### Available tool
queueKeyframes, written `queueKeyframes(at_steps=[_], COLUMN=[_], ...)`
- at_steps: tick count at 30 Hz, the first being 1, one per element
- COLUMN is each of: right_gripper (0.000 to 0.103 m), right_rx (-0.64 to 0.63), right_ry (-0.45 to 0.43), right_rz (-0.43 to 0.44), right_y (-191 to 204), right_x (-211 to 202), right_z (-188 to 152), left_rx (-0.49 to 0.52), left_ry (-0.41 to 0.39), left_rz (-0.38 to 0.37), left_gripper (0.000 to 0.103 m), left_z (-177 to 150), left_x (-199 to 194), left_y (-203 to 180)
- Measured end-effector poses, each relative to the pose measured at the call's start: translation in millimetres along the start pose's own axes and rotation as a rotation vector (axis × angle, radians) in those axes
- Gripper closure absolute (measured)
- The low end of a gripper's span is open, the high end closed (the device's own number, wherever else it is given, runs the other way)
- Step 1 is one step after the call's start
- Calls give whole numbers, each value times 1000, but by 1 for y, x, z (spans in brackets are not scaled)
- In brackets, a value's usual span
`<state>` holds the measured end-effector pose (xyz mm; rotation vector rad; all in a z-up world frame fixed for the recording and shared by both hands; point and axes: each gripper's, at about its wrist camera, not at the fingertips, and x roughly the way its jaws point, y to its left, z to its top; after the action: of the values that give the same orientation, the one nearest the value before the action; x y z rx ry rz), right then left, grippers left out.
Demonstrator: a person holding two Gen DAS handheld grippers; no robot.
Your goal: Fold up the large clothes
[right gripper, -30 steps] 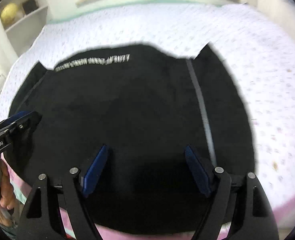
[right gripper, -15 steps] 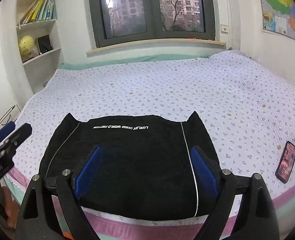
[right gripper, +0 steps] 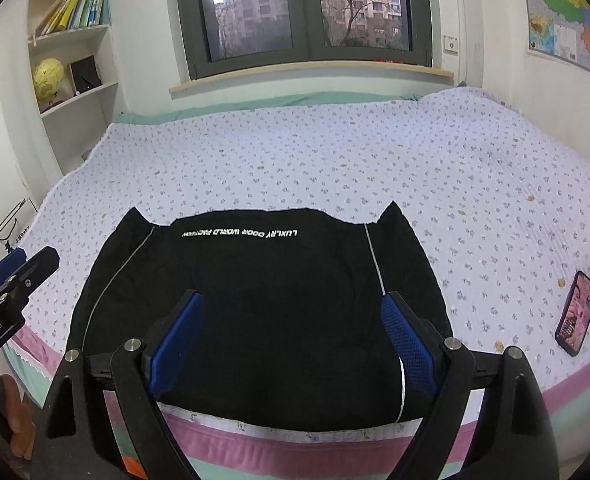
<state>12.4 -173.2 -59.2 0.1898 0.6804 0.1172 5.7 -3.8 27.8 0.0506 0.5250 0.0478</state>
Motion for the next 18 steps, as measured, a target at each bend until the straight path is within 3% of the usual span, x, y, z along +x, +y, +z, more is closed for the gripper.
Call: queueKeyframes(at_steps=[18], right_gripper=[12], right_rx=[6], right_ry=[49], right_rz=[0], right_y=[1], right_x=[15], right_z=[-16], left_rx=[60], left_ry=[55], left_rz=[-4], left_gripper=[18], left_z=[-22], left_x=[12], left_y=[-19])
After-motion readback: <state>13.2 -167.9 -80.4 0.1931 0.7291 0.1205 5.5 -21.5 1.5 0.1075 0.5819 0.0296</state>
